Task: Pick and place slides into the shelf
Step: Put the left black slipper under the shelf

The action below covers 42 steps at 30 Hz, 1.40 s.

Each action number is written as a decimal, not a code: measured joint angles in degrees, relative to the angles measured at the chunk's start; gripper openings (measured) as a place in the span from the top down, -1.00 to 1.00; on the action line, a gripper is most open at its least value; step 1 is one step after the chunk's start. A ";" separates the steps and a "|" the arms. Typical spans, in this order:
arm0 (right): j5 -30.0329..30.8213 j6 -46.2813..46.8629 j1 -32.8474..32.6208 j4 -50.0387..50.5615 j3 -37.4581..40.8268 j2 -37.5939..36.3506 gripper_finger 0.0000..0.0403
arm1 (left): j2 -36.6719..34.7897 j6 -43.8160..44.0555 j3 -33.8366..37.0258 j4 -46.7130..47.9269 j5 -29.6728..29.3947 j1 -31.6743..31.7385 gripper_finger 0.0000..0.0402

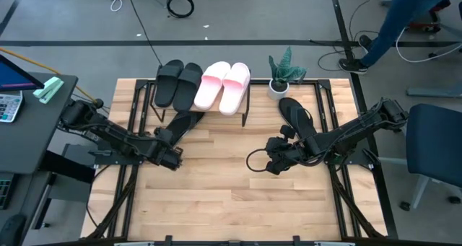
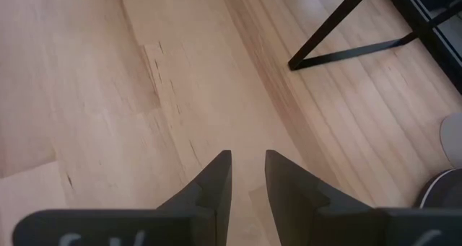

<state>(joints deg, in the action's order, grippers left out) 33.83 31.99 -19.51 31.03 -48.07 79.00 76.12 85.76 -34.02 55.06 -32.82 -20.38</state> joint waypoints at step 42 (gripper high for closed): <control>0.01 -0.38 -0.02 -10.35 0.00 0.02 0.60 | 9.03 -7.43 -6.64 -18.27 1.41 3.00 0.97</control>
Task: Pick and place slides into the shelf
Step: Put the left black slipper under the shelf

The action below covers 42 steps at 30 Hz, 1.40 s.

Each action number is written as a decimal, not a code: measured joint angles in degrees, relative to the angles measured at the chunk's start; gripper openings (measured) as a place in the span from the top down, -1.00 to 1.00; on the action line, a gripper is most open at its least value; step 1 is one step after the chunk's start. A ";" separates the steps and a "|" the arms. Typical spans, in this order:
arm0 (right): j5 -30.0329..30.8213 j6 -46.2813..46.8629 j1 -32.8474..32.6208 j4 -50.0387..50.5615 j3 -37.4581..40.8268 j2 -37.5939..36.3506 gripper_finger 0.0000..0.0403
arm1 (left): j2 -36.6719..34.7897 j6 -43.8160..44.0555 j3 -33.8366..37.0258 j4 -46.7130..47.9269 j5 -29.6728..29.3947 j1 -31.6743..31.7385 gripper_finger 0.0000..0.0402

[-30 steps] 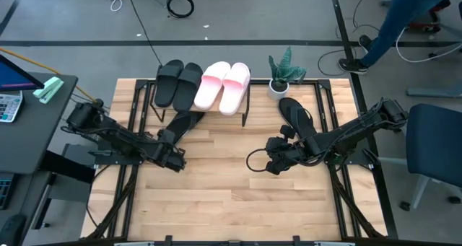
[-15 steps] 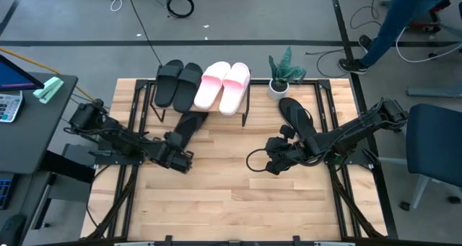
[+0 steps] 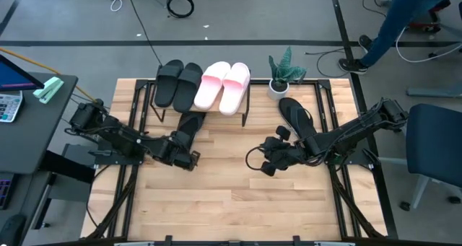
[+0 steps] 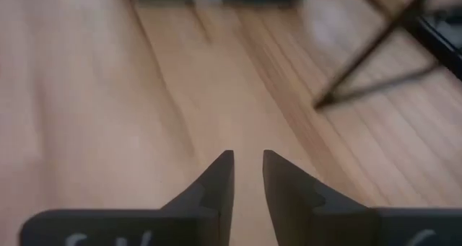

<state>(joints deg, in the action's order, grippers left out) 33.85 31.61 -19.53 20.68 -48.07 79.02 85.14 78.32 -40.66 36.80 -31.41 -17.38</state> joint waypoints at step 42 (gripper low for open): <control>-8.84 -10.15 7.89 -35.95 -0.22 17.27 0.95 | 6.85 -5.90 -0.26 -4.67 -0.43 2.99 0.99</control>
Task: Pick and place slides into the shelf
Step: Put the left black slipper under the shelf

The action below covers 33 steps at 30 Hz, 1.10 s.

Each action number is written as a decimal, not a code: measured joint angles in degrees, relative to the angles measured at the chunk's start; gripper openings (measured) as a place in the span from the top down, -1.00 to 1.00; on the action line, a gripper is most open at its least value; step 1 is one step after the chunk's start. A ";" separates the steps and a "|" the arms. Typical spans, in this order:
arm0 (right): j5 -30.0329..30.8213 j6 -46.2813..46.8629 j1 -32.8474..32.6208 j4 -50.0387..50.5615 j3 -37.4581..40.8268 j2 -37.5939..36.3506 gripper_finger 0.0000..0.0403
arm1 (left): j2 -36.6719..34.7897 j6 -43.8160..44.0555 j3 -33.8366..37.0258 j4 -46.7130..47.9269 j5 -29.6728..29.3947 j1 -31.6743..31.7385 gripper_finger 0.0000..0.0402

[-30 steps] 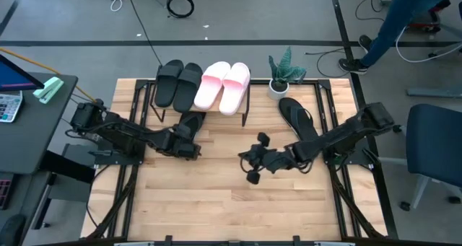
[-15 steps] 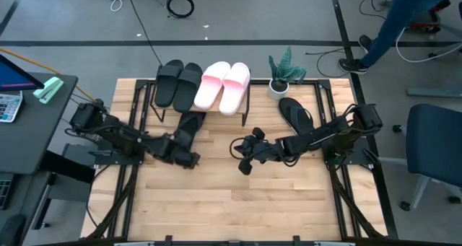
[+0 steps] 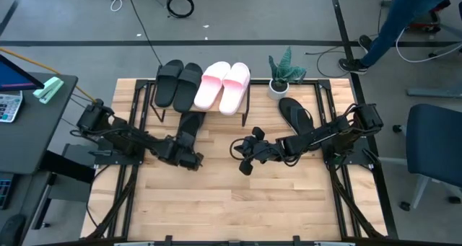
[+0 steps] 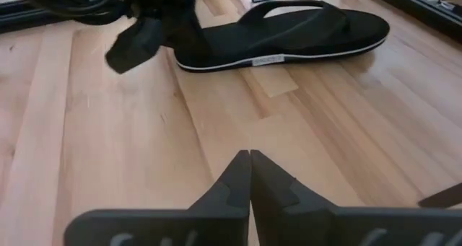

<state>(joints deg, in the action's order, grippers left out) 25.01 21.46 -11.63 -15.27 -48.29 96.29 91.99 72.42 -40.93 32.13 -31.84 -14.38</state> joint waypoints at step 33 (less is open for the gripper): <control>0.42 -2.20 1.13 -0.15 0.00 -0.02 0.95 | 0.78 -26.40 0.42 -24.30 4.88 19.96 0.97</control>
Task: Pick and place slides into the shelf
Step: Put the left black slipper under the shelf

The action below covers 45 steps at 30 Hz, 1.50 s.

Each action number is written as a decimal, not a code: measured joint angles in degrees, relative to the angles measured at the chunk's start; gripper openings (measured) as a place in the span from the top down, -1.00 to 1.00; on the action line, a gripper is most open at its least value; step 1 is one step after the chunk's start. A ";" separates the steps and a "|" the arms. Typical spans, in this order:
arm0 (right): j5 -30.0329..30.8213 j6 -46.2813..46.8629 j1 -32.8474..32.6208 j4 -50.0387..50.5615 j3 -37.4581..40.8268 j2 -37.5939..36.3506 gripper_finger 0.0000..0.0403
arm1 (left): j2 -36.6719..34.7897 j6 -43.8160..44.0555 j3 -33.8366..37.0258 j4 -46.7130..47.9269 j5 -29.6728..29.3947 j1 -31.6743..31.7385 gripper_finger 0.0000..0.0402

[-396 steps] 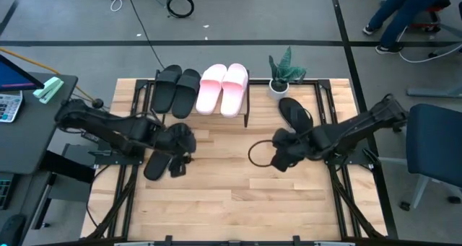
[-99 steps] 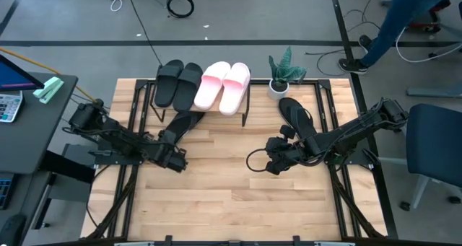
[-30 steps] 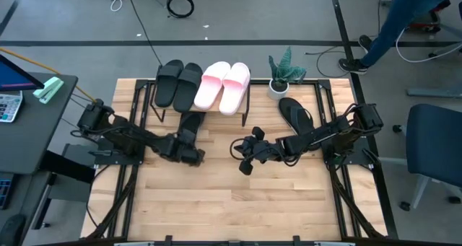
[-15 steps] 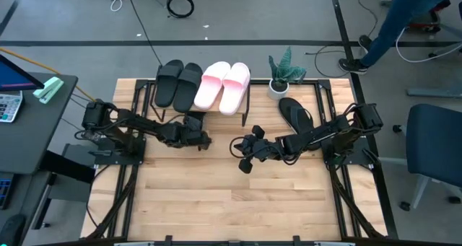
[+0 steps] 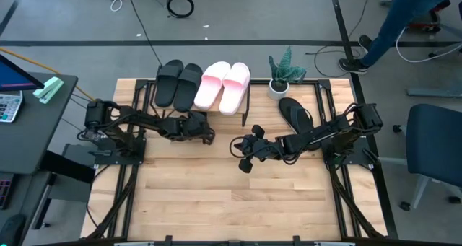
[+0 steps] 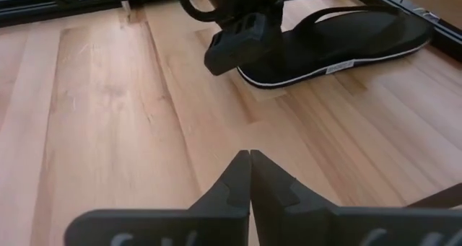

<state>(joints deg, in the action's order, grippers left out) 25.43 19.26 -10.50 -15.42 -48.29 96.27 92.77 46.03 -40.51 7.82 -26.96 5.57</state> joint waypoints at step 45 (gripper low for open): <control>0.02 -1.41 0.74 0.20 0.00 -0.02 0.95 | 0.24 -11.70 -0.13 -7.14 4.48 -1.89 0.93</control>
<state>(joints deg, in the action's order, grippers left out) 25.45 17.86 -9.76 -15.22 -48.29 96.25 93.01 34.33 -40.64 0.69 -22.48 3.68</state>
